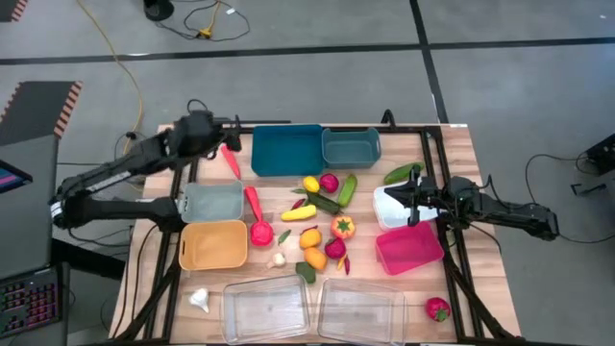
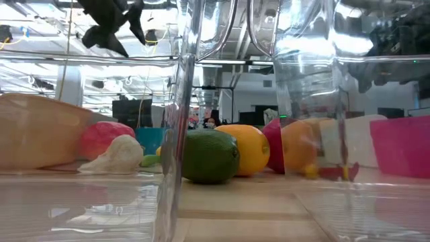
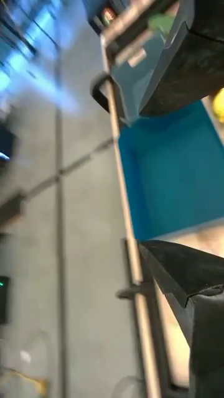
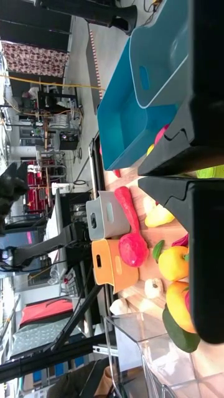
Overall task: Sort produce into baskets
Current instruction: Put the red chili pepper into the gray bin
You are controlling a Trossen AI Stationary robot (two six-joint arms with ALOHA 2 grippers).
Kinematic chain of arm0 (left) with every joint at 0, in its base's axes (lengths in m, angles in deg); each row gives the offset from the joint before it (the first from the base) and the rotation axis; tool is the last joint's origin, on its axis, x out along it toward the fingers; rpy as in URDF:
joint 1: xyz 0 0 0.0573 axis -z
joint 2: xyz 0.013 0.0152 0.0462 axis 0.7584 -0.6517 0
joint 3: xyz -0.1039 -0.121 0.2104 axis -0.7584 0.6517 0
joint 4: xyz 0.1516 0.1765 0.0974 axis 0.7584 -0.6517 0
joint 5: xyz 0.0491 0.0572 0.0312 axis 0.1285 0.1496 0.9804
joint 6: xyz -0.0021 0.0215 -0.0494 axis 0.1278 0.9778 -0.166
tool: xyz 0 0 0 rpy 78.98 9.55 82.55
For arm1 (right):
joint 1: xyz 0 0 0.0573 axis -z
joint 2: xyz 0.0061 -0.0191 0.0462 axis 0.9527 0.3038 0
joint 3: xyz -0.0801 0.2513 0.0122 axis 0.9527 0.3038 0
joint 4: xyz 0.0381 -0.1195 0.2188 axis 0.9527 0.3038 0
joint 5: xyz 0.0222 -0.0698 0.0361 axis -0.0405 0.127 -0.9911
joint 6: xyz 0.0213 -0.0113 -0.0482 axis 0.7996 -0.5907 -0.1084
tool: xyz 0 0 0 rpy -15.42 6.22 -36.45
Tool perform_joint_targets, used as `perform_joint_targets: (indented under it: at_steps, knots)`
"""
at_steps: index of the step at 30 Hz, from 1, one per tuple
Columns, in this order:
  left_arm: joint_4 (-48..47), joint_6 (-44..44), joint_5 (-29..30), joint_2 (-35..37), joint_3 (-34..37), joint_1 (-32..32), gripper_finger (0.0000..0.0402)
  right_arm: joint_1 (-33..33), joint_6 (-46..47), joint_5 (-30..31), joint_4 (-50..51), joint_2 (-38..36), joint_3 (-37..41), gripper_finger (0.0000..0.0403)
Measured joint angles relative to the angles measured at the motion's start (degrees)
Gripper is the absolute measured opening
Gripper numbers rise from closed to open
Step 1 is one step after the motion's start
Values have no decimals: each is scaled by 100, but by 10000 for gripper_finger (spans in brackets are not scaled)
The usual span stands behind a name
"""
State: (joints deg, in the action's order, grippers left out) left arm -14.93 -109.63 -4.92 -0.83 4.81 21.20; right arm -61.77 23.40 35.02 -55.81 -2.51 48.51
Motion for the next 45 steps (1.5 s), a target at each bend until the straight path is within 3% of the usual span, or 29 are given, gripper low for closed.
perform_joint_targets:
  at_steps: [5, 10, 15, 30, 45]
  knots:
    - [-752, -130, -940, -826, -572, -719, 327, 0, 0, 2, 0, 0, 0, 44]
    - [-1073, -295, -1940, -1515, -680, -1490, 327, 0, 0, 1, 0, 1, 1, 44]
    - [-1133, -439, -2416, -2178, -680, -2085, 327, -1, 0, 0, 0, 2, 1, 44]
    - [-1639, -437, -2509, -3815, -682, -2766, 327, -1, 0, 1, 0, 0, 0, 44]
    - [-1800, 77, -2504, -4519, -682, -3178, 327, -2, 0, 0, 0, 0, 0, 44]
